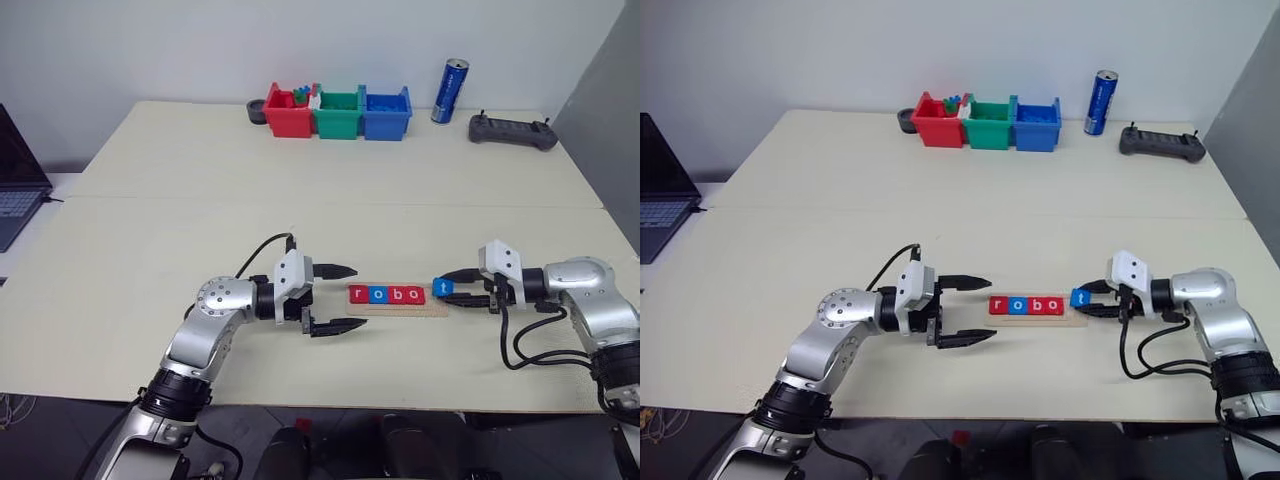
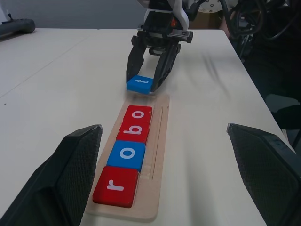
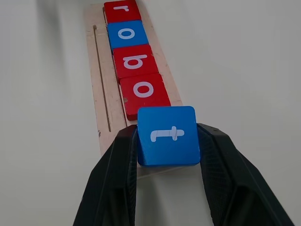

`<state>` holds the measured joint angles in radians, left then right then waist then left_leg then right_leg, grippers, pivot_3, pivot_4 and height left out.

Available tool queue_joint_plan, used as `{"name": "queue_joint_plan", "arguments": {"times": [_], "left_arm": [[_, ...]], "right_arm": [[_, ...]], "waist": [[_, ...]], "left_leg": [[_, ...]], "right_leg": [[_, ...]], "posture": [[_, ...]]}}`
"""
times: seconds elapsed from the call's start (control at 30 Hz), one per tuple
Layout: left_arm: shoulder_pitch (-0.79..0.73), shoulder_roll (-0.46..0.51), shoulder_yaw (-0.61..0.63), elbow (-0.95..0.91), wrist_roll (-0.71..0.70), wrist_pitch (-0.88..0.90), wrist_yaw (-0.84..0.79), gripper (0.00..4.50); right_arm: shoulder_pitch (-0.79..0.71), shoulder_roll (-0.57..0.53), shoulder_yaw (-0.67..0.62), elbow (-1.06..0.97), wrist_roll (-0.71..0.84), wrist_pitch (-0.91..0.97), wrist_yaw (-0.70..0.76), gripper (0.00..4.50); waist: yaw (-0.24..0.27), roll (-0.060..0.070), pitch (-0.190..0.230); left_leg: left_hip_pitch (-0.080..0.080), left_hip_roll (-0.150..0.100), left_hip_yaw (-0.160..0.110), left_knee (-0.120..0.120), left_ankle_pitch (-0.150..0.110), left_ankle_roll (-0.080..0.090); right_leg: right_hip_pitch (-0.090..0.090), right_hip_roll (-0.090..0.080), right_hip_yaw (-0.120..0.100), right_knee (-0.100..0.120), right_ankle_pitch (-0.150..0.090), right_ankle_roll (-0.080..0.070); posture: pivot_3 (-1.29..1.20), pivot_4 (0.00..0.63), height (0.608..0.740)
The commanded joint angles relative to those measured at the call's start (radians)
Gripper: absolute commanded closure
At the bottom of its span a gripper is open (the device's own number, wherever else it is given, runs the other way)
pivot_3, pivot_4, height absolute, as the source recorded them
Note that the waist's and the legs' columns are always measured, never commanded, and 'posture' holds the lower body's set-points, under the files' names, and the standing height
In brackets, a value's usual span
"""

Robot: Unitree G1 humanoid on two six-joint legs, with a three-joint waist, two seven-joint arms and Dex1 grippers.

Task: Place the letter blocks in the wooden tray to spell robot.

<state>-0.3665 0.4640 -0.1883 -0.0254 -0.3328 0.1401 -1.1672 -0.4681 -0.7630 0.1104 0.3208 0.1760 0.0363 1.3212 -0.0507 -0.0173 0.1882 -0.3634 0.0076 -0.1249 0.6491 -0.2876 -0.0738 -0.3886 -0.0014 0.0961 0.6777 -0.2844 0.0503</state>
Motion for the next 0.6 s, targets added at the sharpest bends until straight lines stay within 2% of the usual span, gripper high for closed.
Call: {"name": "queue_joint_plan", "arguments": {"times": [0.03, 0.6], "left_arm": [[0.003, 0.011, 0.021, -0.040, -0.014, -0.008, 0.007, 0.00], [0.052, 0.036, 0.032, -0.097, -0.019, 0.007, 0.042, 0.00]], "right_arm": [[-0.029, -0.003, 0.013, 0.038, -0.021, -0.052, 0.026, 3.04], [-0.099, 0.026, 0.063, 0.112, -0.036, -0.095, 0.104, 3.04]], "waist": [[0.000, 0.000, 0.000], [-0.006, 0.000, 0.000]], "left_leg": [[0.000, 0.000, 0.000, 0.000, 0.000, 0.000], [0.000, 0.000, 0.000, 0.000, 0.000, 0.000]], "right_leg": [[0.000, 0.000, 0.000, 0.000, 0.000, 0.000], [0.000, 0.000, 0.000, 0.001, 0.000, 0.000]], "posture": [[0.00, 0.150, 0.740], [0.00, 0.150, 0.740]]}}
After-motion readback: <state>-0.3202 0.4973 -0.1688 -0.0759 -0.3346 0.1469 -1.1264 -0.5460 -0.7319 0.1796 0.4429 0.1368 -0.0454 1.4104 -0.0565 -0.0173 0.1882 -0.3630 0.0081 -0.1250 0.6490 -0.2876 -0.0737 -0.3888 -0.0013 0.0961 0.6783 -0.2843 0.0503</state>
